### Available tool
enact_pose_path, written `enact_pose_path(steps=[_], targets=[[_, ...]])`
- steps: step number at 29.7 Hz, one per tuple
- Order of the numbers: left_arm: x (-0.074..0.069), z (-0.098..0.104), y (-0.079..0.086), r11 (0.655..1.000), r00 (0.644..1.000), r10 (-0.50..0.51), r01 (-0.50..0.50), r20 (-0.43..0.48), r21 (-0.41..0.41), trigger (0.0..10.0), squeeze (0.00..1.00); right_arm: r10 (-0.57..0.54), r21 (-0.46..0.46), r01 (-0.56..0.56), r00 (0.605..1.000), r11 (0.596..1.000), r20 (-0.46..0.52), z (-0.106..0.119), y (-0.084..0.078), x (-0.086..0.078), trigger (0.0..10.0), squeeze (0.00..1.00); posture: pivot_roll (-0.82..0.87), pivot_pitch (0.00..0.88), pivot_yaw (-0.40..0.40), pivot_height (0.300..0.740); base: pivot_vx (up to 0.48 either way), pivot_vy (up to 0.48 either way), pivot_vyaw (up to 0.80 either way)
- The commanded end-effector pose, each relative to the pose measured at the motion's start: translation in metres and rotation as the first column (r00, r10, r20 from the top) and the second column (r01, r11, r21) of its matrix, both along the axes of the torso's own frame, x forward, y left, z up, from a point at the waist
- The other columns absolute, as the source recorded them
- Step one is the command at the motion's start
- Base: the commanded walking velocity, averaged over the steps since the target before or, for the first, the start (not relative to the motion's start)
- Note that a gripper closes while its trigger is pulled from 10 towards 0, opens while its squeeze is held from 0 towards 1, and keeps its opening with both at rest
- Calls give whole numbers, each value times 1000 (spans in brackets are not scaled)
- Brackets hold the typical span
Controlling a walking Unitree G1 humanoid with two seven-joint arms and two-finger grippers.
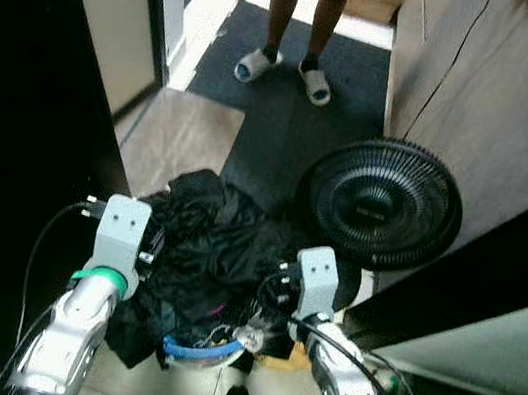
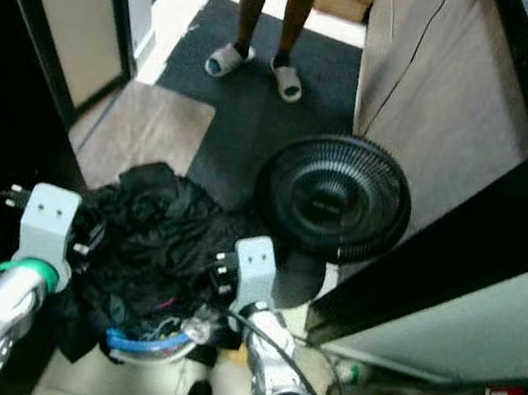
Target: Clothes washing
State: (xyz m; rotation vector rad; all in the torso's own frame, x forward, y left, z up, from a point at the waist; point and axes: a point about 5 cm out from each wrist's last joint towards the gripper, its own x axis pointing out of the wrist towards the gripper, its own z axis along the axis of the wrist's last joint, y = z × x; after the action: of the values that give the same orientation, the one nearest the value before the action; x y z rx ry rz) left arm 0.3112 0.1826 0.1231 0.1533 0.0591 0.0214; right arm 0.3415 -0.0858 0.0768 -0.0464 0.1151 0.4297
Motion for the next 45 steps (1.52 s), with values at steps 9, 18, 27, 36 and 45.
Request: enact_pose_path(steps=[9,18,27,36,45], targets=[[-14,-1,9,999,999,29,-29,-43,14,10000,0,-39,-66,34,996,997,-78,-5,-2,7,10000,0,262,423,-45,740,0,0,0],[-23,2,16,998,997,49,-47,-62,32,10000,0,-30,-92,22,996,995,-87,-1,1,11,10000,0,298,439,-36,740,0,0,0],[-31,3,19,997,995,68,-64,-80,43,10000,0,11,-93,-19,996,995,-83,3,18,12,10000,0,322,441,-37,740,0,0,0],[-37,5,23,995,992,88,-84,-90,46,10000,0,28,-90,-38,994,995,-105,1,26,10,0,0,332,447,-41,740,0,0,0],[-39,6,20,996,991,77,-72,-107,48,10000,0,-12,-73,2,989,997,-146,-10,18,5,0,0,331,454,-27,740,0,0,0]])
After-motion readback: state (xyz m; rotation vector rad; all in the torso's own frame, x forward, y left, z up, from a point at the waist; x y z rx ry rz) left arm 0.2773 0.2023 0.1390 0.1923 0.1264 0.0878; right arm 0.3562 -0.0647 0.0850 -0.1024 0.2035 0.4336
